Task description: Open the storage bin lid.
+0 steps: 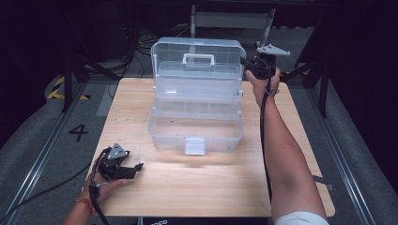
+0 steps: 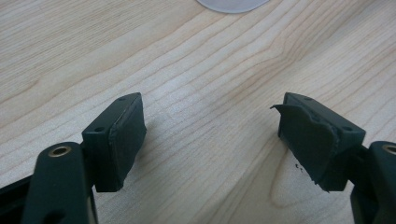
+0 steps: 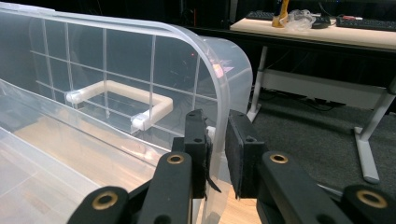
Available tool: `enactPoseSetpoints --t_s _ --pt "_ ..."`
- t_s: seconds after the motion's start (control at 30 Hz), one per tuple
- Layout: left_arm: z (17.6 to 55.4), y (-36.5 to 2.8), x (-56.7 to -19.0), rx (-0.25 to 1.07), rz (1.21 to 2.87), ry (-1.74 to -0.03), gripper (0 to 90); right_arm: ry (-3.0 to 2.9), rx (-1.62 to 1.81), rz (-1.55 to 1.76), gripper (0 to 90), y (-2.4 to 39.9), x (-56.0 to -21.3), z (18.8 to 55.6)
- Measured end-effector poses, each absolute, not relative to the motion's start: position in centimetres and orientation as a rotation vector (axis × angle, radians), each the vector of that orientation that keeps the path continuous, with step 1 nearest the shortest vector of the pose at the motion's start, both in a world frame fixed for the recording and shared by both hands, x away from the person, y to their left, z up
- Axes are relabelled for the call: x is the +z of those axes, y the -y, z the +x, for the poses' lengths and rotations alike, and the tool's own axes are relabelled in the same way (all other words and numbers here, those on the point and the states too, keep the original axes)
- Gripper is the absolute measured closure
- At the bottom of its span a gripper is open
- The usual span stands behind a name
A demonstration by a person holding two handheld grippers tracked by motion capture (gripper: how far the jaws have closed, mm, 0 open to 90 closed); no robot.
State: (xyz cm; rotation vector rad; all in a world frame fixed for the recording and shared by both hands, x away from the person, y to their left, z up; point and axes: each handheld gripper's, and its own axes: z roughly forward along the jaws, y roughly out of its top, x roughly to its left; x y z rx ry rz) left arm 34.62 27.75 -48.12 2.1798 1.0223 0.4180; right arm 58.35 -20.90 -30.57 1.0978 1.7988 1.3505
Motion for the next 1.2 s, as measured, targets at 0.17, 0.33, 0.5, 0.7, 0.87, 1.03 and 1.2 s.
enactPoseSetpoints --t_s 0.17,0.33,0.5,0.7,0.87,1.03,1.2 --pt "34.6 -27.8 -48.1 0.401 2.178 -1.029 23.5 -1.808 1.358 1.101 79.5 21.1 -30.6 58.8" --pt "34.7 -27.8 -48.1 0.416 2.181 -1.022 23.2 -1.826 1.359 1.109 79.6 21.1 -30.5 59.6" --pt "34.6 -27.7 -48.2 0.399 2.176 -1.029 23.3 -1.84 1.347 1.126 79.5 21.1 -30.6 60.4" --pt "34.6 -27.7 -48.2 0.403 2.174 -1.033 23.2 -1.868 1.306 1.131 79.0 20.9 -30.3 60.9" --pt "34.6 -27.7 -48.1 0.406 2.174 -1.03 23.2 -1.868 1.296 1.143 78.8 20.8 -30.5 61.4" --pt "34.6 -27.8 -48.1 0.405 2.182 -1.028 23.2 -1.888 1.267 1.168 78.2 20.6 -30.4 62.1" --pt "34.6 -27.8 -48.1 0.403 2.186 -1.025 23.2 -1.903 1.247 1.176 77.6 20.5 -30.5 62.7"
